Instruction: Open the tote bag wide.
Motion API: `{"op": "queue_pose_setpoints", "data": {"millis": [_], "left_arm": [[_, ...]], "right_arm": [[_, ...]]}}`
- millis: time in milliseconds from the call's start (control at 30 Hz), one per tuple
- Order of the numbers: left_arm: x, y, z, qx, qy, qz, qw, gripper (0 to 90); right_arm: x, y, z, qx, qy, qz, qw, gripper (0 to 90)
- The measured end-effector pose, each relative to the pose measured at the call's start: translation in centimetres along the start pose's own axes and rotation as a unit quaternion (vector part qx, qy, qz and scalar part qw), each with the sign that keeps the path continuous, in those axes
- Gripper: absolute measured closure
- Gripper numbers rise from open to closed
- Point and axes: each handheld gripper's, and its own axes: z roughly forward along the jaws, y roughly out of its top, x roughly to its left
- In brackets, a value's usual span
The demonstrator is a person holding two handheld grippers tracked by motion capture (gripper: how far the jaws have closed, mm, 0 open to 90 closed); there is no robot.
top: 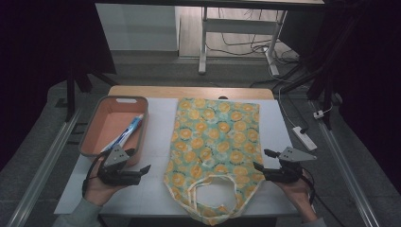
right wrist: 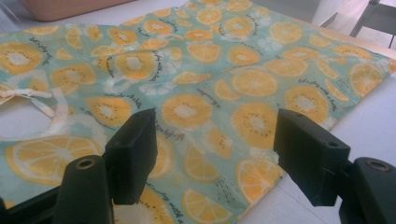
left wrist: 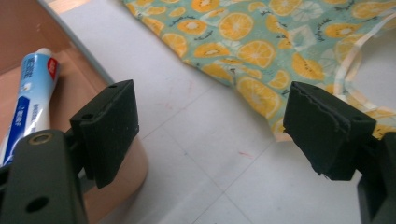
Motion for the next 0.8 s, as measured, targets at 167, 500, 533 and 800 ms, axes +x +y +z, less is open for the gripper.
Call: {"op": "queue_pose_setpoints", "data": {"millis": [167,500,533,800], "left_arm": [[-1.5,1.0,0.4,0.003,-0.023,0.025,0.9994,18.2],[-4.9,3.5,3.0,0.038,-0.089,0.09,0.9912,19.0],[-5.2,3.8,3.3,0.042,-0.095,0.095,0.9901,19.0],[-7.6,6.2,5.5,0.052,-0.137,0.142,0.979,19.8]], "right_arm": [[0.2,0.3,0.0,-0.004,0.004,-0.004,1.0,30.1],[0.6,0.5,0.1,-0.005,0.012,-0.005,0.9999,30.2],[0.6,0.5,0.1,-0.005,0.012,-0.005,0.9999,30.2],[0.8,0.5,0.2,-0.004,0.018,-0.007,0.9998,30.4]]}}
